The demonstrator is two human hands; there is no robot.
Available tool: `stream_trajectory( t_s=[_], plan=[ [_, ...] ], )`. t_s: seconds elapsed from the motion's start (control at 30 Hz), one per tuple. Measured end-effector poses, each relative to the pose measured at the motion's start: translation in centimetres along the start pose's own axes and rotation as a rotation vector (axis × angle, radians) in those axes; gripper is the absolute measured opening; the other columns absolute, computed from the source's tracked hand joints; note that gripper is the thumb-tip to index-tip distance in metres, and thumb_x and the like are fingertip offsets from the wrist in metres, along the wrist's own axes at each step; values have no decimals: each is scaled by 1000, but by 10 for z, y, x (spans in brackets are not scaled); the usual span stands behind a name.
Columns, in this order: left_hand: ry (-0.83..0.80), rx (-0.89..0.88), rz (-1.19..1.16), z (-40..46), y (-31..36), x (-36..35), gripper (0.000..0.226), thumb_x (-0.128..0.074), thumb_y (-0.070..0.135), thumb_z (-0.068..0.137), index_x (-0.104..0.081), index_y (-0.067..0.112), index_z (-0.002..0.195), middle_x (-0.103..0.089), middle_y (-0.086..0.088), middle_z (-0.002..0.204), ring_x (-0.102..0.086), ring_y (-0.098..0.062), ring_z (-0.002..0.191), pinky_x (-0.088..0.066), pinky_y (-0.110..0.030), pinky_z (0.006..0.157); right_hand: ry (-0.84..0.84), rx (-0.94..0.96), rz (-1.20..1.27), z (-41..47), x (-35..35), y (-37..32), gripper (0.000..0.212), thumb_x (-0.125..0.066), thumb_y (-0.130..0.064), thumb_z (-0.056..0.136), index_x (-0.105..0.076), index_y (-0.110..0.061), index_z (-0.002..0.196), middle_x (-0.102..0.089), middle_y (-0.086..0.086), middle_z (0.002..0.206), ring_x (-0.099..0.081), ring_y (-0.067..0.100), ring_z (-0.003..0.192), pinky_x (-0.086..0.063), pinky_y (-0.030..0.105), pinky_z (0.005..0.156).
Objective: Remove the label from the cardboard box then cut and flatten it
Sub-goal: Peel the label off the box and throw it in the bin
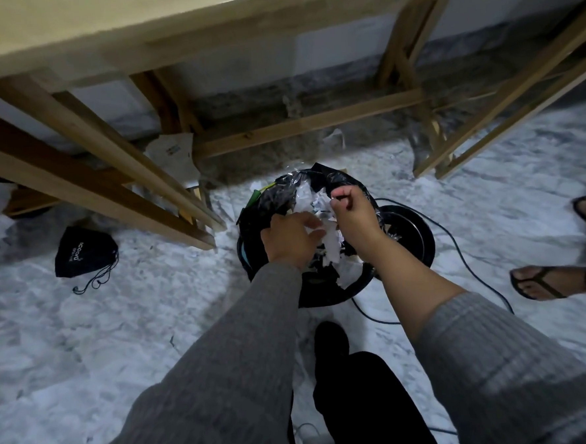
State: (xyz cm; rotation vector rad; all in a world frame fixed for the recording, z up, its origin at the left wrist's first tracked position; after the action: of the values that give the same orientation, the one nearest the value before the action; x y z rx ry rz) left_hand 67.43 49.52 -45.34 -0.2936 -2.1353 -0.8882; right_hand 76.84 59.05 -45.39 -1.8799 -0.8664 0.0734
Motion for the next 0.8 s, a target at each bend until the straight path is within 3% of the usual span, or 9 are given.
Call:
stream_trajectory(
  t_s=[0.1,0.2,0.37,0.43,0.5,0.63,0.7,0.8],
  plan=[
    [62,-61,-34,-1,2,1,17,-64,33,90,-61,34,108,-65,14,108,-43,-20,114,-28,-36,84,-10,-26,23,-1,0,6,16,-47,-14,97,-52,-13,112,-46,-6,76,-46,7,65,-40,19,57],
    [34,-96,117,1,5,1,10,-59,39,92,-67,35,97,-59,12,118,-40,-22,117,-24,-34,82,-2,-22,14,2,-2,11,11,-48,-13,96,-51,-14,107,-46,-5,74,-45,9,63,-40,22,58],
    [73,0,197,5,-7,3,10,-60,29,90,-68,33,91,-63,14,116,-44,-21,117,-27,-36,86,-71,12,-235,7,-2,15,16,-48,-10,94,-63,-11,98,-57,-1,84,-53,16,77,-43,19,61],
    [53,23,187,6,-9,3,13,-62,25,88,-70,34,92,-67,14,111,-51,-17,114,-28,-37,90,-117,16,-336,9,-3,19,23,-54,-11,90,-67,-27,80,-65,0,90,-61,21,88,-52,30,77],
    [19,38,156,8,-7,2,15,-63,24,89,-71,34,98,-70,13,107,-58,-14,110,-29,-36,95,-129,20,-451,9,-3,19,28,-59,-17,87,-63,-38,69,-67,-7,90,-63,21,93,-48,45,91],
    [6,82,87,8,-4,5,11,-68,24,88,-71,30,96,-73,8,99,-66,-14,97,-45,-32,89,-152,94,-631,3,-3,5,13,-61,-27,85,-73,-32,85,-70,-11,92,-62,17,98,-40,43,96],
    [-1,93,88,7,-2,7,10,-68,26,88,-74,31,95,-73,7,100,-68,-16,92,-53,-32,80,-143,128,-731,-1,-3,-4,15,-60,-31,87,-74,-30,89,-72,-7,97,-61,19,101,-32,38,93],
    [-6,65,102,7,-1,9,18,-60,24,92,-74,33,99,-73,7,104,-68,-16,93,-54,-33,79,-152,172,-818,-2,-6,-9,18,-57,-33,90,-74,-30,91,-71,-4,102,-57,20,106,-24,38,88]
  ],
)
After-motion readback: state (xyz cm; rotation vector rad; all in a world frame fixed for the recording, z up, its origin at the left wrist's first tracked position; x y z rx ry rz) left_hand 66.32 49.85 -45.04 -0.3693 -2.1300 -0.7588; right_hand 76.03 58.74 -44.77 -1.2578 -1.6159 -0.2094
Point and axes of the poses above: each hand's wrist, its own z-axis towards the middle knuckle, its own x-axis out of the back of the hand, y = z × x, the point moved 5 cm from there along z, towards the middle knuckle
